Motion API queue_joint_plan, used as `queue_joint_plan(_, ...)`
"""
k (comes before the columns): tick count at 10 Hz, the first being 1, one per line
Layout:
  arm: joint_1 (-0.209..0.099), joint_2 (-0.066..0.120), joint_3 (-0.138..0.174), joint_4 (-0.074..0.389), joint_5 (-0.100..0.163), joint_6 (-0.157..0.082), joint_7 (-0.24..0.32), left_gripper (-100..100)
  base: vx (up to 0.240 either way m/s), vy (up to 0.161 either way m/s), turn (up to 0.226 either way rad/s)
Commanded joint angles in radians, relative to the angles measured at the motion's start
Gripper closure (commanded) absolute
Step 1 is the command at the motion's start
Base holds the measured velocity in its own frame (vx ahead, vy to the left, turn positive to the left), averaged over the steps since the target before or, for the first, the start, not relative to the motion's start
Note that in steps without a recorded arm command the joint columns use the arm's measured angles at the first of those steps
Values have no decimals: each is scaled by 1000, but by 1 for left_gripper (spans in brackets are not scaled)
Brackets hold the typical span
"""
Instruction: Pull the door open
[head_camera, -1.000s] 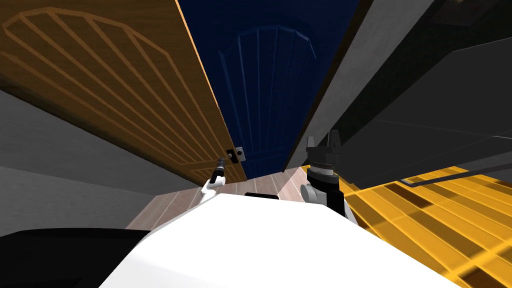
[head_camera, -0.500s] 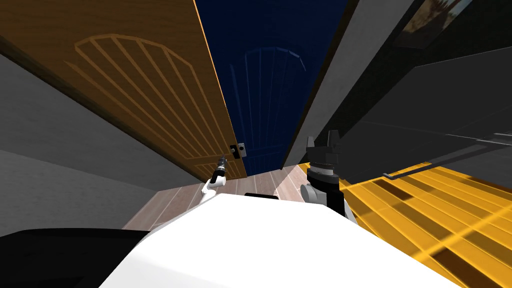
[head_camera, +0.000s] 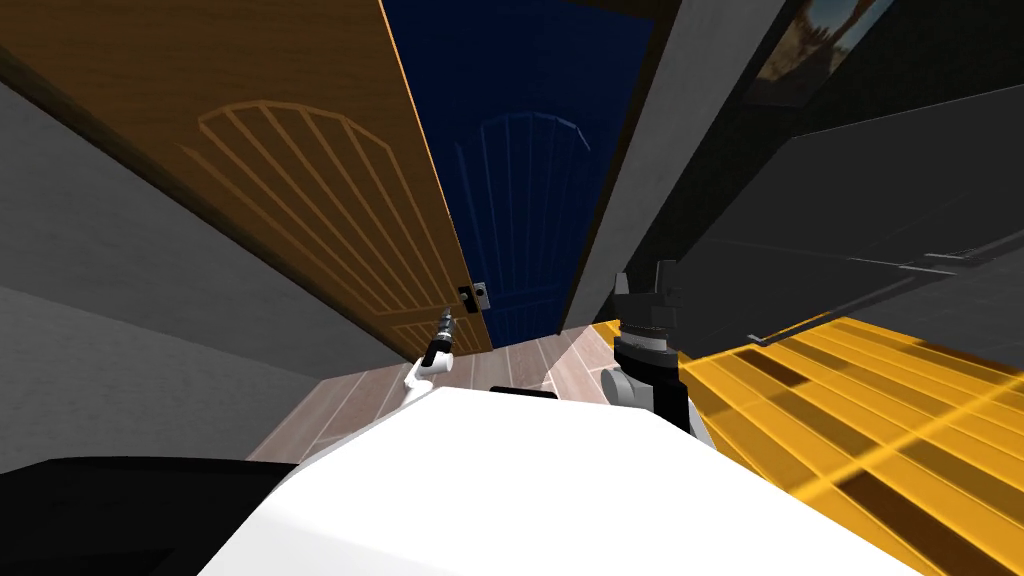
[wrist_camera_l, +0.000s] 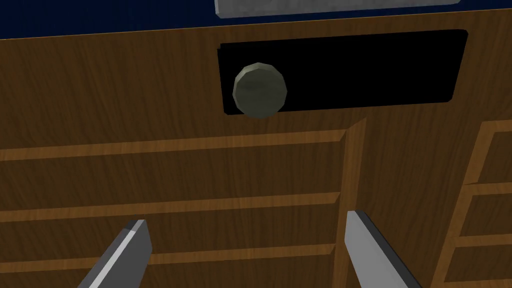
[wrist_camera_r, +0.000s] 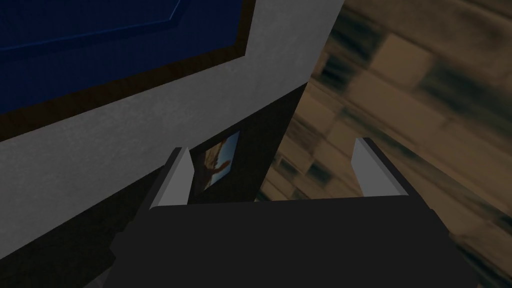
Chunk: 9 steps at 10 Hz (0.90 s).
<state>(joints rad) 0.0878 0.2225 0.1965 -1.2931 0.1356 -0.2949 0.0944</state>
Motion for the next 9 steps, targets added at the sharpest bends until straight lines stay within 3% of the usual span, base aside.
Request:
queue_joint_plan(1, 3, 13, 20, 28, 3, -8, 0, -100, 0, 68, 131)
queue_joint_plan(3, 17, 26, 53, 52, 6, -13, -5, -100, 50, 119, 119)
queue_joint_plan(5, 12, 25, 58, 60, 6, -16, -7, -100, 147, 112, 14)
queue_joint_plan(7, -2, 17, 49, 62, 3, -19, -9, -100, 189, 50, -61)
queue_joint_plan(9, -29, 0, 25, 56, -1, -23, -9, -100, 235, -46, -151)
